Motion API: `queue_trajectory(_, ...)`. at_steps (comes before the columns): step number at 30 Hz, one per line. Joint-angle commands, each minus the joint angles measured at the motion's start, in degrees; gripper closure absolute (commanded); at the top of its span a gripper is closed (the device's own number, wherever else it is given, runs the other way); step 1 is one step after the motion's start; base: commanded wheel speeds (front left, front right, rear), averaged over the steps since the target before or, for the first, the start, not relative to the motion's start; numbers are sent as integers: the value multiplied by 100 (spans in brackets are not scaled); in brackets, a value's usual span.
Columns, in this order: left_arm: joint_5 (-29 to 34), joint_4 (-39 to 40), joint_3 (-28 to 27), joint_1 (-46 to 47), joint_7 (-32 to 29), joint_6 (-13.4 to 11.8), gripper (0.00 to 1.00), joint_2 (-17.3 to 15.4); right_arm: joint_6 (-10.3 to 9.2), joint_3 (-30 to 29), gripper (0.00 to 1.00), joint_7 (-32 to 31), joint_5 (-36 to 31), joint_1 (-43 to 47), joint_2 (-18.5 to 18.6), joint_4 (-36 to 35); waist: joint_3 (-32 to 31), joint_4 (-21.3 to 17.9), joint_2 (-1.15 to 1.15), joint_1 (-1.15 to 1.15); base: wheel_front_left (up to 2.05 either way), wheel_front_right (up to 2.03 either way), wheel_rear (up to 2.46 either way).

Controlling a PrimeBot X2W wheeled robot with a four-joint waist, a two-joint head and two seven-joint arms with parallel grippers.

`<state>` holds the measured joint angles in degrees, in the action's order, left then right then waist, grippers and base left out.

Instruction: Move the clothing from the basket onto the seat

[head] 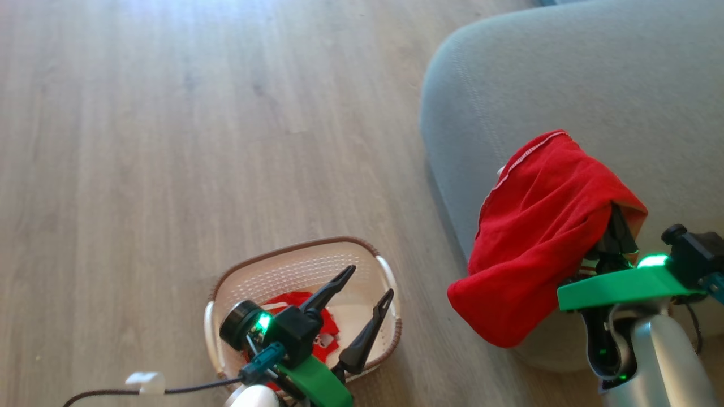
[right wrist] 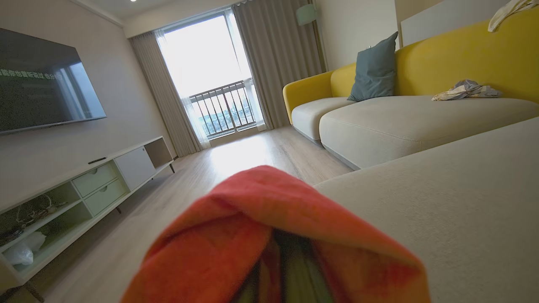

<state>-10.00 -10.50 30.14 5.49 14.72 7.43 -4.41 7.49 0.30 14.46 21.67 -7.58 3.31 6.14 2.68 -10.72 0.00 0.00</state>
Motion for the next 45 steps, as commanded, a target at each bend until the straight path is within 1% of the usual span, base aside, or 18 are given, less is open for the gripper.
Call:
queue_trajectory(1, 27, 199, -170, 220, 28, 6, 0, 31, 0, 110, 100, 54, -33, -301, -11, -276, 105, -312, 0, 0, 0, 0, 0)
queue_trajectory(2, 27, 199, -170, 220, 28, 6, 0, 31, 0, 110, 100, 54, -33, -301, -11, -276, 105, -312, 0, 0, 0, 0, 0)
queue_trajectory(9, 81, 242, -150, 352, 28, 6, 0, 15, 0, 40, 100, 54, -31, -328, -2, -493, 328, -1023, 0, 0, 0, 0, 0)
queue_trajectory(16, 124, 214, -115, 555, 28, 6, 0, -77, 0, -97, 100, 54, 40, -292, -21, -641, 576, -1743, 0, 0, 0, 0, 0)
queue_trajectory(23, 14, 61, 491, 1019, 28, 6, 0, -209, 0, -647, 100, 54, 72, -73, -39, -988, 886, -1929, 0, 0, 0, 0, 0)
queue_trajectory(31, -206, -106, 1044, 1464, 28, 6, 0, -275, 0, -1116, 100, 54, 347, 233, -42, -1282, 1093, -2023, 0, 0, 0, 0, 0)
queue_trajectory(35, -303, -140, 1181, 1598, 28, 6, 0, -326, 0, -1290, 100, 54, 482, 324, -43, -1379, 1174, -2034, 0, 0, 0, 0, 0)
queue_trajectory(45, -365, -12, 1178, 1618, 28, 6, 0, -430, 0, -1280, 100, 54, 519, 363, -43, -1454, 1210, -2011, 0, 0, 0, 0, 0)
